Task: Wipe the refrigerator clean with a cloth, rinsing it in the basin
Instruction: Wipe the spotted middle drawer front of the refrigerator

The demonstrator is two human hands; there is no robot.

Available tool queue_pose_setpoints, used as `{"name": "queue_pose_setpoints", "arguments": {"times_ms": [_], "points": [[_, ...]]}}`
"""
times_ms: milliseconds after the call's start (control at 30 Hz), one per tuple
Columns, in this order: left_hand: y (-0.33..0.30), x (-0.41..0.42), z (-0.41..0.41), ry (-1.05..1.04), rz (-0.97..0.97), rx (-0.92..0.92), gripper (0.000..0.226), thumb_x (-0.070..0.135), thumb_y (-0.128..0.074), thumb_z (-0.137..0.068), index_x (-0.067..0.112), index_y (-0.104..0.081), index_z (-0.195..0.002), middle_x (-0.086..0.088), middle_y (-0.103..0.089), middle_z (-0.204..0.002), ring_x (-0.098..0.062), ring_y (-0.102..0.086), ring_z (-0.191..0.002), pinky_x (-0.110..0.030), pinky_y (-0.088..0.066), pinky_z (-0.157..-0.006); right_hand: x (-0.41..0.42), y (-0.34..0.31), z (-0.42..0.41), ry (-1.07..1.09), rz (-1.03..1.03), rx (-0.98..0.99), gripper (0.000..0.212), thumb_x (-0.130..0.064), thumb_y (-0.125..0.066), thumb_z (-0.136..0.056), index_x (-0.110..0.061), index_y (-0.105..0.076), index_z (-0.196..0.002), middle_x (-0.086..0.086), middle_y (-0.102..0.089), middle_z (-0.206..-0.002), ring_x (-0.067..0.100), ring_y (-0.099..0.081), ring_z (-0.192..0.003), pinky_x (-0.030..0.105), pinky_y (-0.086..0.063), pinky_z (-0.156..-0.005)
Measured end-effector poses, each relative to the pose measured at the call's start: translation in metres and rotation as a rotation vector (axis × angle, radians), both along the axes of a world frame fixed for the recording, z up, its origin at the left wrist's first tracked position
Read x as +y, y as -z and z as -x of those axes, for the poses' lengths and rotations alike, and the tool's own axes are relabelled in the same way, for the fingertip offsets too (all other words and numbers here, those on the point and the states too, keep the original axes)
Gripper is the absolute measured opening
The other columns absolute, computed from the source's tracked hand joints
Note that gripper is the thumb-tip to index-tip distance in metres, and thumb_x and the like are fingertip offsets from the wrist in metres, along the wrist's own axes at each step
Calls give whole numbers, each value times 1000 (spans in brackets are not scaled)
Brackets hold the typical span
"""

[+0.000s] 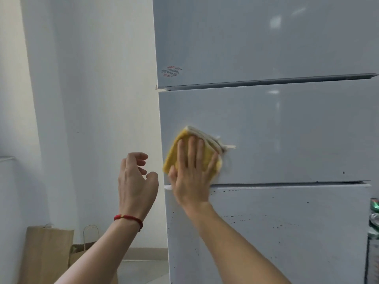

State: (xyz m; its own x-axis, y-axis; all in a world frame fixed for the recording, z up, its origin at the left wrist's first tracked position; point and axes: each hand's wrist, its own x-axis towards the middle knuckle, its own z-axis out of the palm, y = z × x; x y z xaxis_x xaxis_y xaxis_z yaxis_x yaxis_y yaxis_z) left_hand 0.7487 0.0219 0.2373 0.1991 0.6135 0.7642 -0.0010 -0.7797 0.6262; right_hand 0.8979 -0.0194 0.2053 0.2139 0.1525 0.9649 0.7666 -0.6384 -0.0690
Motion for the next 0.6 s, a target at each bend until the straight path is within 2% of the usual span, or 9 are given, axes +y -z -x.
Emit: {"name": "queue_pose_setpoints", "arguments": {"times_ms": [100, 167, 267, 367, 500, 600], "points": [[-6, -13, -10, 21, -31, -12, 33, 4, -61, -86, 25, -55, -111, 5, -57, -107, -7, -58, -88, -12, -40, -74, 7, 7, -3, -14, 420, -320, 74, -44, -47, -104, -23, -15, -167, 4, -4, -175, 26, 1, -162, 62, 3, -126], [-10, -22, -16, 43, -25, -39, 31, 6, -61, -86, 24, -56, -110, 4, -58, -106, -9, -59, -87, -16, -44, -74, -15, 2, -22, -52, 570, -430, 72, -41, -49, -105, -25, -16, -167, -1, -7, -175, 21, 1, -162, 59, -1, -128], [-12, -29, -24, 56, -25, -28, 36, 2, -62, -83, 20, -56, -114, 2, -57, -108, -7, -59, -86, -17, -41, -73, -72, -1, -61, -50, 555, -466, 68, -43, -46, -107, -25, -17, -167, -3, -12, -174, 20, -8, -161, 57, -12, -128], [-12, -27, -24, 45, -24, -9, 38, 0, -60, -82, 19, -56, -116, 0, -58, -110, -7, -58, -87, -22, -41, -76, -144, 4, -108, 13, 534, -457, 69, -52, -44, -107, -27, -19, -166, -2, -15, -174, 22, -12, -161, 59, -14, -127], [-13, -29, -23, 42, -32, -4, 37, -2, -59, -82, 18, -57, -113, -1, -59, -108, -6, -59, -84, -29, -44, -79, -227, 23, -158, 155, 429, -292, 78, -55, -45, -103, -25, -13, -167, 4, -18, -173, 27, -15, -160, 66, -16, -124], [-11, -40, -27, 73, -99, 12, 36, -5, -59, -81, 17, -58, -109, 0, -60, -105, -12, -60, -84, -33, -51, -78, -210, 38, -141, 233, 271, -146, 79, -50, -47, -100, -19, -16, -166, 11, -17, -173, 34, -17, -159, 71, -21, -120]]}}
